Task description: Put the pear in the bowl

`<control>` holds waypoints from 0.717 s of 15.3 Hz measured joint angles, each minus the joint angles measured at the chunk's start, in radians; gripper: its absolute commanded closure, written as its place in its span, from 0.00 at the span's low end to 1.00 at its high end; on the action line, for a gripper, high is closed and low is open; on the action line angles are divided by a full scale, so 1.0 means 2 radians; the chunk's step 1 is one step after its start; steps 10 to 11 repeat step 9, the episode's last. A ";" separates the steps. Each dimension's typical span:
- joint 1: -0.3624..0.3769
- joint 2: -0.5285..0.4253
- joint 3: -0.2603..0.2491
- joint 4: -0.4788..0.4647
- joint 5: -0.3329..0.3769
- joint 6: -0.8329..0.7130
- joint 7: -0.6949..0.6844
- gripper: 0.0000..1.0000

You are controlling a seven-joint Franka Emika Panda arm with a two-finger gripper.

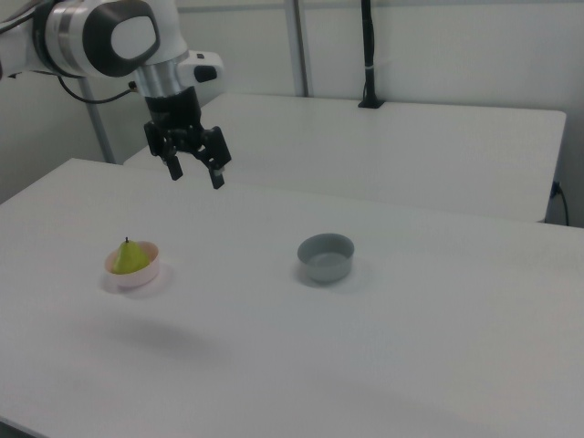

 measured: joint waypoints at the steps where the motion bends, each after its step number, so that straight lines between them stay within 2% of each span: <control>1: 0.006 0.000 -0.012 0.000 0.000 0.000 -0.012 0.00; 4: 0.018 0.000 -0.031 0.000 0.001 0.000 -0.018 0.00; 11: 0.020 0.000 -0.032 0.000 0.001 0.000 -0.018 0.00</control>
